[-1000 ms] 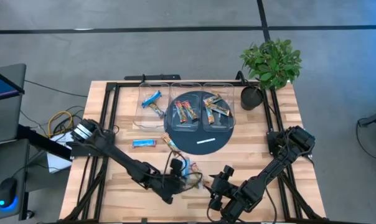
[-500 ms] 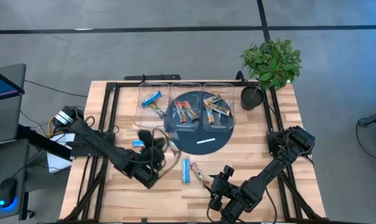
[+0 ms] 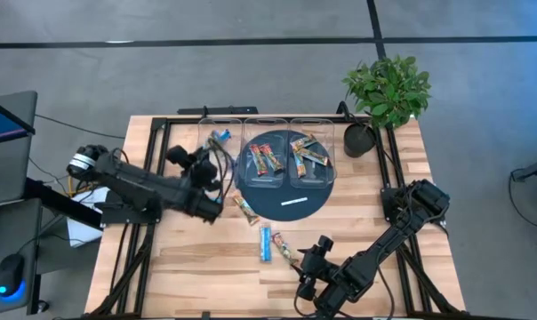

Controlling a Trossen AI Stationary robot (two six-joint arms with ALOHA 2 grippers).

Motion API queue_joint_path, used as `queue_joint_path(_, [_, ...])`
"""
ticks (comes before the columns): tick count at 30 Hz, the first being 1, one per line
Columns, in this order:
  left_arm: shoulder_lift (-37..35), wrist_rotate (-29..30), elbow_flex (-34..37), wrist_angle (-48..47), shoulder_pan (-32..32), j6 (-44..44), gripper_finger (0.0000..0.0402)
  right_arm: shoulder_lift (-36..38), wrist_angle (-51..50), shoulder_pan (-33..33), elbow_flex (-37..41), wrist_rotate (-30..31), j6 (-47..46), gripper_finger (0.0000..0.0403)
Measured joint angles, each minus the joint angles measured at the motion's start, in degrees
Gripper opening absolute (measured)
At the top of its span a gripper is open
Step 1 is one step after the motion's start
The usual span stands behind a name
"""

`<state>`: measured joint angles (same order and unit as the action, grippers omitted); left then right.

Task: Pick and place Granola Bars by type
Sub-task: Put the blue granola bar into the left transparent bin

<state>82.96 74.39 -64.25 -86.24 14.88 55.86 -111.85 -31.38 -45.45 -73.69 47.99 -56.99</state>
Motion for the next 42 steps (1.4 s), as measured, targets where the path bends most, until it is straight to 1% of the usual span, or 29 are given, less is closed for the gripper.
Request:
queue_joint_path(6, [0.02,-0.12,0.0,3.74,-8.93,-6.09,0.0114,0.0,0.13,0.22,0.0,0.0,0.07,0.0221])
queue_joint_path(9, [0.02,-1.63,0.0,6.91,-12.62,-9.28,0.0114,0.0,0.13,0.22,0.0,0.0,0.13,0.0221])
queue_joint_path(12, [0.04,-4.71,0.0,11.14,-15.9,-12.86,0.0114,0.0,0.13,0.22,0.0,0.0,0.15,0.0221])
queue_joint_path(16, [0.04,-9.79,0.02,18.8,-19.25,-20.03,0.0114,0.0,0.13,0.22,0.0,0.0,0.12,0.0221])
queue_joint_path(23, [0.07,-20.34,0.02,31.9,-24.55,-31.39,0.0114,0.0,0.13,0.18,0.0,-0.02,0.02,0.0221])
queue_joint_path(26, [0.4,-23.72,0.02,35.42,-26.91,-35.07,0.0114,0.0,0.13,0.15,0.0,-0.02,0.02,0.0221])
queue_joint_path(28, [0.77,-25.68,0.02,36.12,-28.59,-36.1,0.0114,0.0,0.13,0.15,0.0,-0.02,0.01,0.0221])
queue_joint_path(32, [1.68,-26.73,0.66,36.65,-31.43,-36.64,0.0114,0.0,0.37,0.11,0.0,-0.04,0.0,0.0221])
queue_joint_path(42, [1.64,-27.71,8.79,45.9,-34.99,-40.77,0.0114,0.0,0.46,0.09,0.0,-0.07,0.0,0.0221])
